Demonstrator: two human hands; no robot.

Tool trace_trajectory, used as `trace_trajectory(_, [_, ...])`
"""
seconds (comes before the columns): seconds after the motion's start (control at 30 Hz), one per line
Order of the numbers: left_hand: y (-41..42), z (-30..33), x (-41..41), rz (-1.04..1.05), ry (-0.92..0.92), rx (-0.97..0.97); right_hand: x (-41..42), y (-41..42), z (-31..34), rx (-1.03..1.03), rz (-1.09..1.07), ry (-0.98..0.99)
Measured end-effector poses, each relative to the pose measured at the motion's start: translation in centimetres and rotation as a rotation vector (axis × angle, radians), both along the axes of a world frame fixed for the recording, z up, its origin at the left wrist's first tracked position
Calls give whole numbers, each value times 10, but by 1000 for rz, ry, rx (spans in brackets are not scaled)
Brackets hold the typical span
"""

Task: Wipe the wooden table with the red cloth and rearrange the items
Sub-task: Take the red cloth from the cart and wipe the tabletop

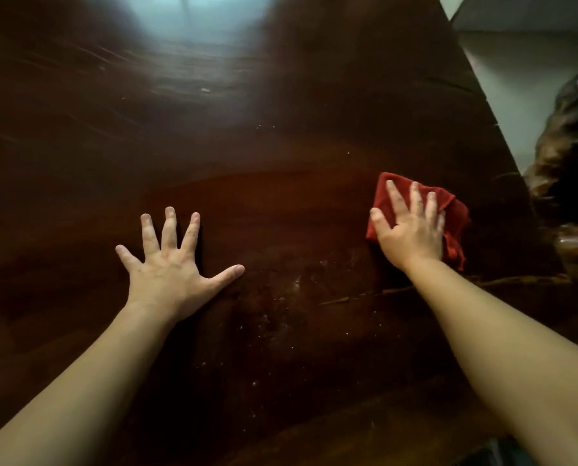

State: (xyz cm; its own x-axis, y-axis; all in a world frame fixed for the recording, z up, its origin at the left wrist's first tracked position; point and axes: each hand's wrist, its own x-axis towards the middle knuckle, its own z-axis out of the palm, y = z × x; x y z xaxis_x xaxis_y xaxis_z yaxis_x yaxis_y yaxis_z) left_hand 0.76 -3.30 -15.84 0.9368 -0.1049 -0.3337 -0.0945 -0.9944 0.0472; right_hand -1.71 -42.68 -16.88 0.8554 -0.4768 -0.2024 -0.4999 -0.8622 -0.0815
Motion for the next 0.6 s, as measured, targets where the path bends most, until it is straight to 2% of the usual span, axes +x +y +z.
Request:
trace_trajectory(0.1, [-6,-2,2,5,-8,-15,-19,-18,0,-8,-55,16])
trace_trajectory(0.3, [6,-2,-4,-1,-59,-48,-18,4,1,-40,-82,24])
trace_trajectory(0.6, [74,1,-34,101,-61,-61,-37,97,2,-17,14,23])
